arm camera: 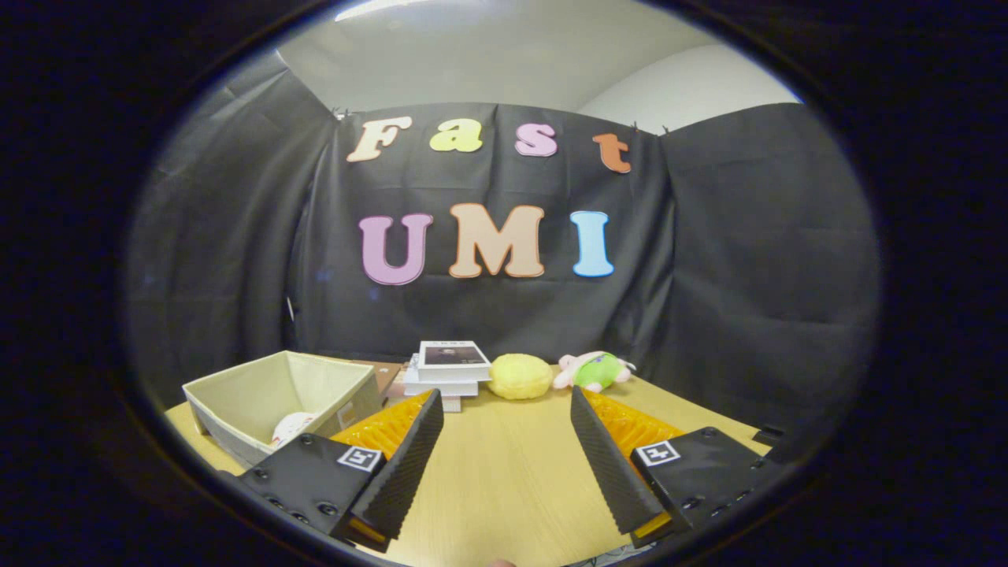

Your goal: Open the storage box then place both shoes into the box .Put the left shoe in first, then the right shoe, with the right side of both shoes facing outward in a uniform manner.

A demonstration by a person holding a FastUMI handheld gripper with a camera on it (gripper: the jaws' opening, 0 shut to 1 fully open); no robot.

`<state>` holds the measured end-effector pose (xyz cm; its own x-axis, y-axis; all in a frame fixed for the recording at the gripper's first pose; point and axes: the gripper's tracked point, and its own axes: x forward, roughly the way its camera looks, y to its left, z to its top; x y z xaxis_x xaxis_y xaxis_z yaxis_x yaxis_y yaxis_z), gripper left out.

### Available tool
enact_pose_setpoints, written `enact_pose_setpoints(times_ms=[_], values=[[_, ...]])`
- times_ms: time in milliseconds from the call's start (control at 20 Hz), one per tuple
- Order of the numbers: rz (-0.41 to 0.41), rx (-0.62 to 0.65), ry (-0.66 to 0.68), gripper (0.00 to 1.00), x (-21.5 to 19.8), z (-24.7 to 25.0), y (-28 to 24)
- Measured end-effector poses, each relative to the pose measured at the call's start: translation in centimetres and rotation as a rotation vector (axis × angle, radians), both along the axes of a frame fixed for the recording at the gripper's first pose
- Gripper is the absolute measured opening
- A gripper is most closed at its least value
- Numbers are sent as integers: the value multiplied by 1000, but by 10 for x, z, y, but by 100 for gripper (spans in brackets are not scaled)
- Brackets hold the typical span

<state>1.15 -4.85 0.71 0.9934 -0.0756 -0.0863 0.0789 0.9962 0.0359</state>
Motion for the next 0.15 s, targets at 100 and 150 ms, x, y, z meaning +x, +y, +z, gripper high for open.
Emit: enact_pose_setpoints(times_ms=[100,150], values=[[25,-7,-5,100,-1,-10,4],[30,-13,-2,100,-2,-16,5]])
